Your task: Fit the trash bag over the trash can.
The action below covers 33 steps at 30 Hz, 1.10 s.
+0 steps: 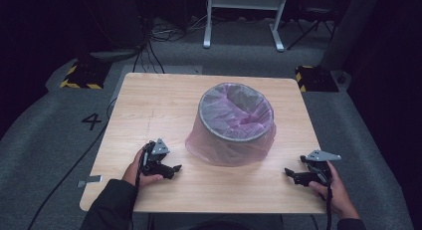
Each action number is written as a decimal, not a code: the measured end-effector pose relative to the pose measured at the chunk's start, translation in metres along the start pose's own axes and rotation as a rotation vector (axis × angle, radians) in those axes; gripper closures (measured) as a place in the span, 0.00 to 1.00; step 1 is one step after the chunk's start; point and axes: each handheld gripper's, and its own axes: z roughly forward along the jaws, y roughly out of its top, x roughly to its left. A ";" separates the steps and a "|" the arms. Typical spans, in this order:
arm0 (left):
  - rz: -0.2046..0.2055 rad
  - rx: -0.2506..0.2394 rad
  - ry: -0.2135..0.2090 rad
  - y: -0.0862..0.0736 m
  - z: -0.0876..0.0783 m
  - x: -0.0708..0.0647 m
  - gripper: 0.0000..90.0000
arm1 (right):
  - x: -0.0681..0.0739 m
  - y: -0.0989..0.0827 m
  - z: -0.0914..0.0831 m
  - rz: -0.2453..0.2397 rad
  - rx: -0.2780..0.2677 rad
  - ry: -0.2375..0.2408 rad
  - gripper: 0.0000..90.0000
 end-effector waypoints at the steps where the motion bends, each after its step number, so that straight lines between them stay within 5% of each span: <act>1: 0.000 0.000 0.000 0.000 0.000 0.000 0.11 | 0.000 0.000 0.000 0.003 0.001 -0.003 0.12; 7: 0.004 0.001 0.004 0.000 0.000 0.000 0.11 | -0.002 0.002 0.003 0.028 0.026 -0.028 0.01; 33: -0.006 0.002 0.002 0.000 0.001 0.000 0.10 | -0.003 0.000 0.002 0.023 0.028 -0.028 0.01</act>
